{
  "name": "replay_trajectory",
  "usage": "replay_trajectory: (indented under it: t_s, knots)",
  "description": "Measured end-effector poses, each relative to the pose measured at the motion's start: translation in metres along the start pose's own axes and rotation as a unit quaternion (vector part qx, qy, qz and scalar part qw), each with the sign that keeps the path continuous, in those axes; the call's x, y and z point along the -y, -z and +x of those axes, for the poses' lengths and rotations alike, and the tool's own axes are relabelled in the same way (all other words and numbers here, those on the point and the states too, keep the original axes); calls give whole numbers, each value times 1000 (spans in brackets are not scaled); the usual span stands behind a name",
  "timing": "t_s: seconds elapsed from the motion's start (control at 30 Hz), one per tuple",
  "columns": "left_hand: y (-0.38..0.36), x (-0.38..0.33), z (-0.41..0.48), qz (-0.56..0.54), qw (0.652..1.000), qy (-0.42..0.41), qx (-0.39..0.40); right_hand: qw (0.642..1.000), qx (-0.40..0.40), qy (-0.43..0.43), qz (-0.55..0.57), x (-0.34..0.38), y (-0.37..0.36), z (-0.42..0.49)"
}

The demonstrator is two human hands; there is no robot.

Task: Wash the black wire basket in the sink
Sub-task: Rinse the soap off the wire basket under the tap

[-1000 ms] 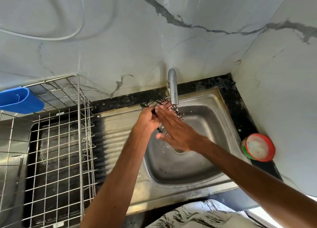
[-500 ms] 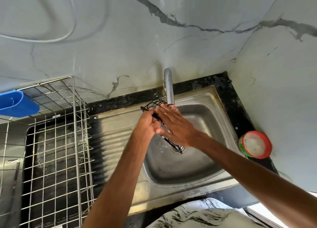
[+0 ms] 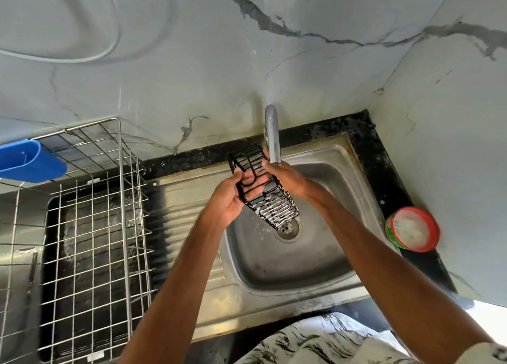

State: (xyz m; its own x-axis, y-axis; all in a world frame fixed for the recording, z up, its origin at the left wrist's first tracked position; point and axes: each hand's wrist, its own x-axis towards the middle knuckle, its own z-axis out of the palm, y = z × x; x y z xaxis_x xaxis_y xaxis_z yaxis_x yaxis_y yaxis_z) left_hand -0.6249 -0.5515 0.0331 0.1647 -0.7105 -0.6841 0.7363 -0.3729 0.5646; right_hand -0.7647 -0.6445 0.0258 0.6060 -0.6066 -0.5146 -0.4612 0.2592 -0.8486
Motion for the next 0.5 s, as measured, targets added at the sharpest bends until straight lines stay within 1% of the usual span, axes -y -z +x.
replay_trajectory:
  t_s: [0.03, 0.07, 0.17, 0.2, 0.3, 0.33, 0.43, 0.5]
  knots:
    - [2, 1, 0, 9, 1000, 3, -3, 999, 19, -18, -33, -6, 0, 4]
    - [3, 2, 0, 11, 1000, 4, -7, 997, 24, -19, -68, -14, -2, 7]
    - [2, 6, 0, 16, 999, 3, -31, 995, -18, 47, -82, -13, -18, -17]
    - [3, 8, 2, 12, 999, 0, -43, 990, -38, 73, -114, -13, -26, -32]
    - [9, 14, 4, 0, 999, -4, -53, 952, -61, 224, -201, -44, -39, -61]
    - [10, 17, 5, 6, 998, -9, -63, 945, -59, 240, -215, -55, -42, -65]
    - [7, 28, 6, 62, 991, -47, -110, 962, -45, 196, -184, -52, -50, -79]
    - [4, 31, 7, 88, 985, -67, -135, 964, -48, 195, -176, -47, -51, -71]
